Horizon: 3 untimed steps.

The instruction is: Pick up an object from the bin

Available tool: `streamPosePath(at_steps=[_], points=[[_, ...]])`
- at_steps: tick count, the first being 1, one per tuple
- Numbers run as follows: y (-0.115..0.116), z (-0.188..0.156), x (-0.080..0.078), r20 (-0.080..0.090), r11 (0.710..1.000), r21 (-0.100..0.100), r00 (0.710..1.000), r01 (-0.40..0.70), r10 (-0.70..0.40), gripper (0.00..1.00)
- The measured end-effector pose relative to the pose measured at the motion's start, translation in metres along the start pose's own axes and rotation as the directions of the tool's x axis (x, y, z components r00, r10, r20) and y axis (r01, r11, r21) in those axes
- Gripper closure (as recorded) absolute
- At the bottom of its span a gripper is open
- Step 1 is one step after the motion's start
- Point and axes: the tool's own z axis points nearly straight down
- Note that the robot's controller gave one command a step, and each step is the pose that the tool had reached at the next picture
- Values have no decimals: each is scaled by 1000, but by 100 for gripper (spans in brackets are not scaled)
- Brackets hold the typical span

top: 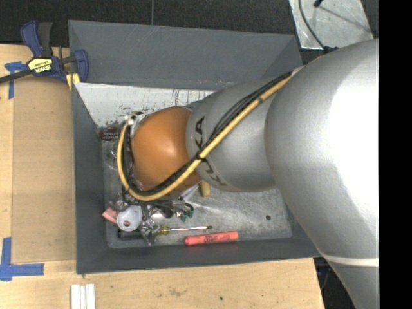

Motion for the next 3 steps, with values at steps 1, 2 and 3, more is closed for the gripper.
streamPosePath(at_steps=[1,2,3], points=[[0,0,0,0,1000,0,1000,0,0,100],[-3,-3,1,6,1000,-3,1000,0,0,100],[-3,-3,1,6,1000,-3,1000,-1,1,100]])
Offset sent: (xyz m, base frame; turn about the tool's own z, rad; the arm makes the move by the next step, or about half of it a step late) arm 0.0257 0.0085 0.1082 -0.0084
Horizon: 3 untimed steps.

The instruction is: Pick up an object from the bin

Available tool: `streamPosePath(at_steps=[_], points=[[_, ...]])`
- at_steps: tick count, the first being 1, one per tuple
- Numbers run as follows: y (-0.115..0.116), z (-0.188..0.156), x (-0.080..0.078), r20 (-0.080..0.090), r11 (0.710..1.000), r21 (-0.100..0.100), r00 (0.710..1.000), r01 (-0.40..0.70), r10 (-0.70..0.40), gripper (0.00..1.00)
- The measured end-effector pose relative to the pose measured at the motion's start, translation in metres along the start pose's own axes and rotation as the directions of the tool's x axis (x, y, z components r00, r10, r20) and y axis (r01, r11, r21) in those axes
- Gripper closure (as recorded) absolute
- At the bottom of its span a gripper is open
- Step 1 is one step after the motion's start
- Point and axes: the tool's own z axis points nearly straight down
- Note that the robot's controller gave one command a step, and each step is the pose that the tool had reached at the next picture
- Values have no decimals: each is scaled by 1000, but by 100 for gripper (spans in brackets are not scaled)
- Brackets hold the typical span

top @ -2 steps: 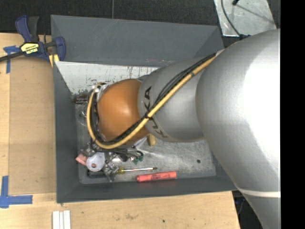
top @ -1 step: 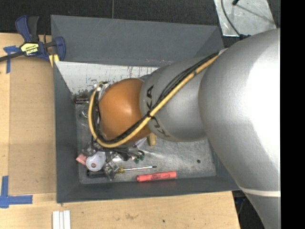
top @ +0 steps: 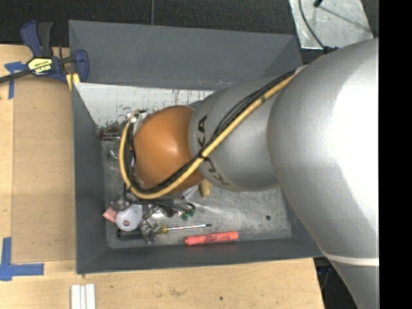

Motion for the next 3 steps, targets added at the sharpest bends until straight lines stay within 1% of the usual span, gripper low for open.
streamPosePath(at_steps=[3], points=[[0,0,0,-1,1000,0,1000,-2,2,100]])
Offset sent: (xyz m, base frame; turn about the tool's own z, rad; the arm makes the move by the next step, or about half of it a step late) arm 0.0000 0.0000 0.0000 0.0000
